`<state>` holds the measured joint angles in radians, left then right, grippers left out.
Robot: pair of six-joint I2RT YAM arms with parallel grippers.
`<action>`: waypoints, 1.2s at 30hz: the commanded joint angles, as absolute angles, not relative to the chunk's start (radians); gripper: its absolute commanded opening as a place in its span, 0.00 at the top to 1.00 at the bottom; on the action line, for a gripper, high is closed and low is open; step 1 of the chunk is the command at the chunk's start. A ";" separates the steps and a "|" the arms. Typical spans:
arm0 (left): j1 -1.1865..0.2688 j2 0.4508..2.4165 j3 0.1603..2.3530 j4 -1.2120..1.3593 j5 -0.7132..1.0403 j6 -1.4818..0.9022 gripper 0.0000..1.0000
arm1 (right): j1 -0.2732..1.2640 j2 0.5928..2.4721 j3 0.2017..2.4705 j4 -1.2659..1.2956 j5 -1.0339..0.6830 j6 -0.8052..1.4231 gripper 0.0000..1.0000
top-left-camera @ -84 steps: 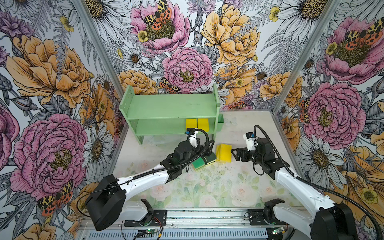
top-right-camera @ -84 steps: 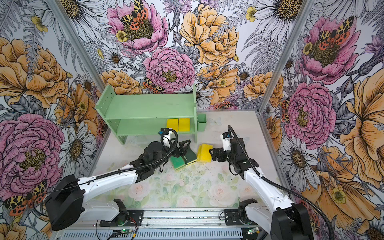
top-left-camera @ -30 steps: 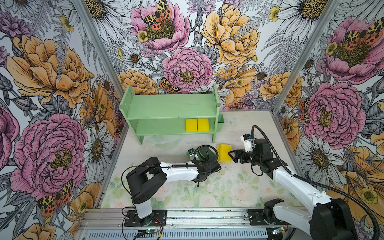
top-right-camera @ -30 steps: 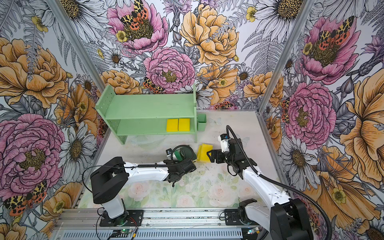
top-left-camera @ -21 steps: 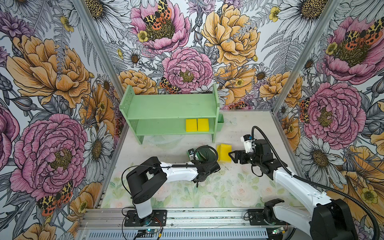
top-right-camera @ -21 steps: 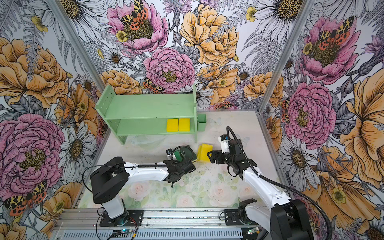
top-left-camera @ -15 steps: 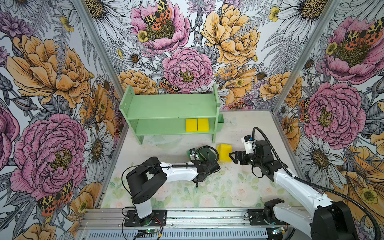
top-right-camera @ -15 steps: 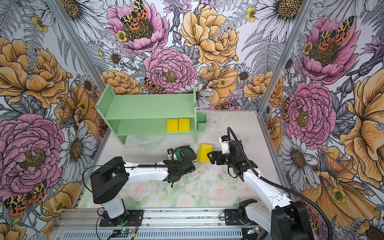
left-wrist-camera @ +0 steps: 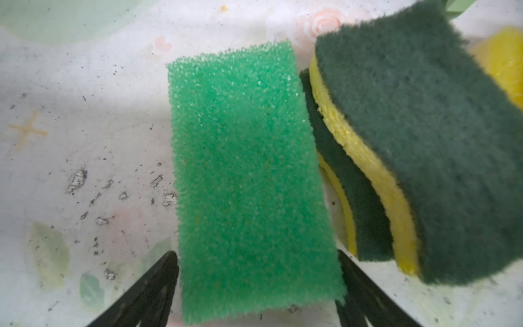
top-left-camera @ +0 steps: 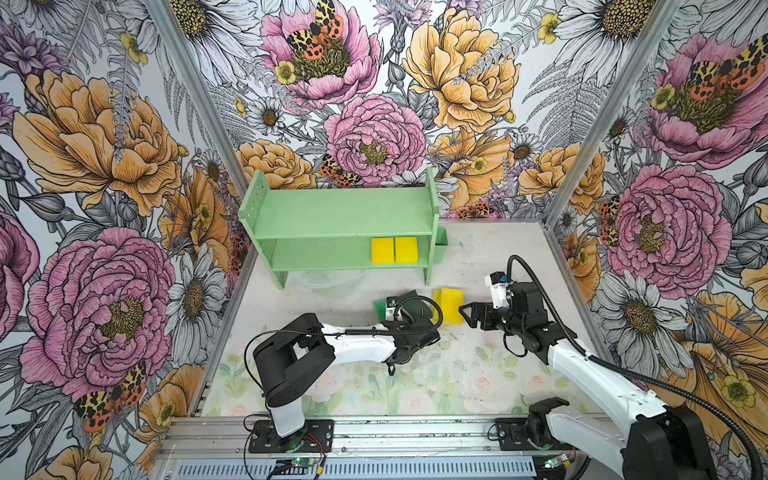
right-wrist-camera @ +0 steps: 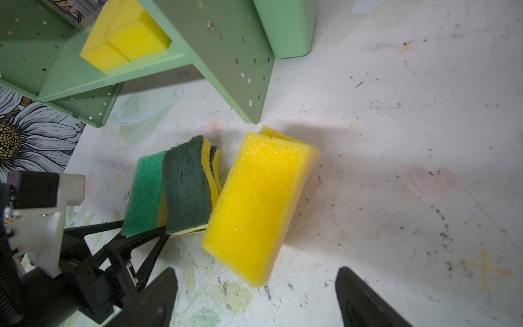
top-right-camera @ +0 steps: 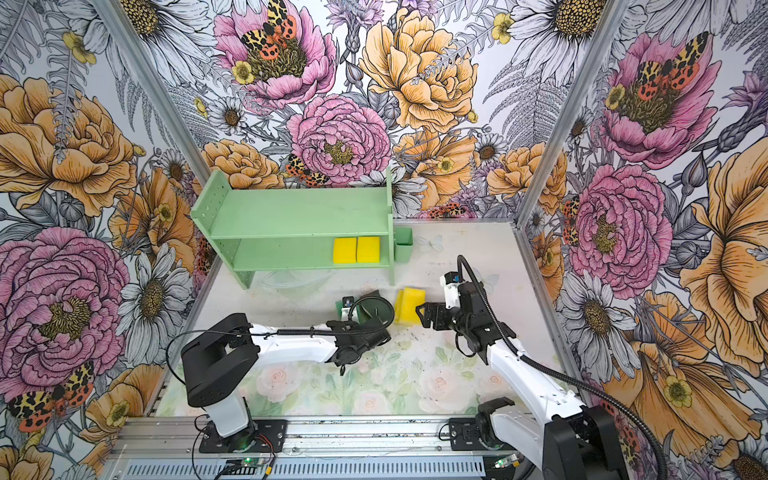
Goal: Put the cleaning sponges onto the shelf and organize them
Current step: 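Center the left gripper fingers on the bright green sponge and close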
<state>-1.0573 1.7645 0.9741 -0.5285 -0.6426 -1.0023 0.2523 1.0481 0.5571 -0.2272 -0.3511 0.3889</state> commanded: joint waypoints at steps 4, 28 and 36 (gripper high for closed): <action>-1.033 1.725 0.925 -0.472 -0.621 -0.954 0.20 | 0.266 1.045 0.556 -0.201 -0.313 0.410 0.11; -1.009 1.678 0.905 -0.434 -0.600 -0.922 0.17 | 0.275 1.067 0.565 -0.201 -0.300 0.411 0.11; -0.998 1.661 0.880 -0.410 -0.602 -0.917 0.19 | 0.276 1.081 0.568 -0.201 -0.299 0.410 0.11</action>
